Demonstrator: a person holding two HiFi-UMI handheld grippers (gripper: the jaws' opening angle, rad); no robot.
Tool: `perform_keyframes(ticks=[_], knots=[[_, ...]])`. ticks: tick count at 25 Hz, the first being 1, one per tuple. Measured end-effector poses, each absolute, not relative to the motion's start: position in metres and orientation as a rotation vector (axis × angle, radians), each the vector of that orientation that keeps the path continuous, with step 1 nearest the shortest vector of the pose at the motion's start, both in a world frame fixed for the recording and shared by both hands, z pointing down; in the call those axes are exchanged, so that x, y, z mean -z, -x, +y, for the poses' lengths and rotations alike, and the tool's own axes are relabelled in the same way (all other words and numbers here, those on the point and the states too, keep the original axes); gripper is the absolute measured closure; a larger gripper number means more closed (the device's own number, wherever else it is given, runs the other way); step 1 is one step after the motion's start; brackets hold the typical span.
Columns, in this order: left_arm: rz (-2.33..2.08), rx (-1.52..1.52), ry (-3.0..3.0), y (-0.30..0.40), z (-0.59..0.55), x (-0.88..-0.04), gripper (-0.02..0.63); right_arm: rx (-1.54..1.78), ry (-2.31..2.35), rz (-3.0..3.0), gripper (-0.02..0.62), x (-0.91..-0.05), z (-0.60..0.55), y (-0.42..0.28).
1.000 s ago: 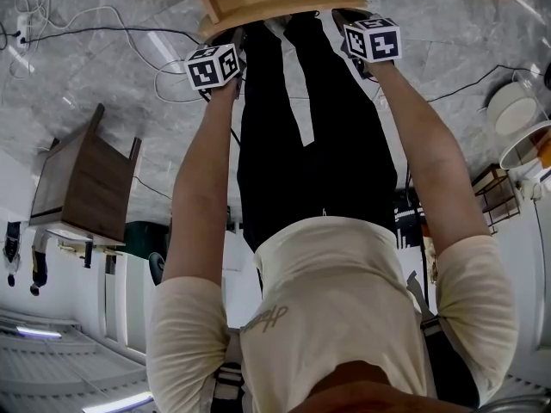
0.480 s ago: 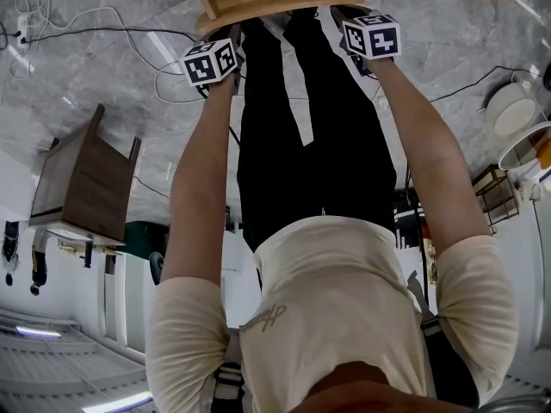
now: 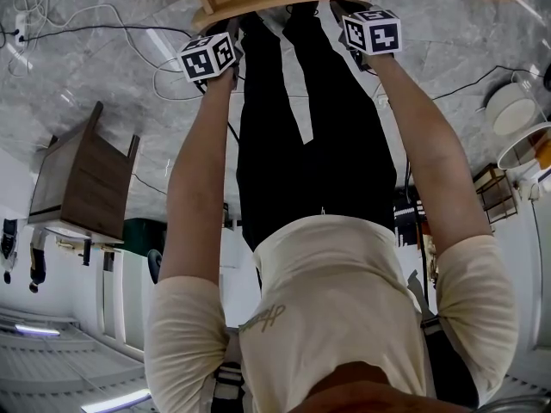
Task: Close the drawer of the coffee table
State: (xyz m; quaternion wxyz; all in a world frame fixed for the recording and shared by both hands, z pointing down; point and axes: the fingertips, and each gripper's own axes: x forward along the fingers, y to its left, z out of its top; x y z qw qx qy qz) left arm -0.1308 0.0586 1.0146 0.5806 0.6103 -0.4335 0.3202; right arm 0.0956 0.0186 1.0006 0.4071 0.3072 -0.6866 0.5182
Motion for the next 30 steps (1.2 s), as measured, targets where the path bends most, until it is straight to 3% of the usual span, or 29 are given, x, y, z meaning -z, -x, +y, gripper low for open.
perform_keyframes(ticks=[30], knots=[[-1.04,-0.773,-1.421,0.136,0.016,-1.016,0.601,-1.335,-0.794,-1.74,0.6,-1.003,-0.022,-0.087]])
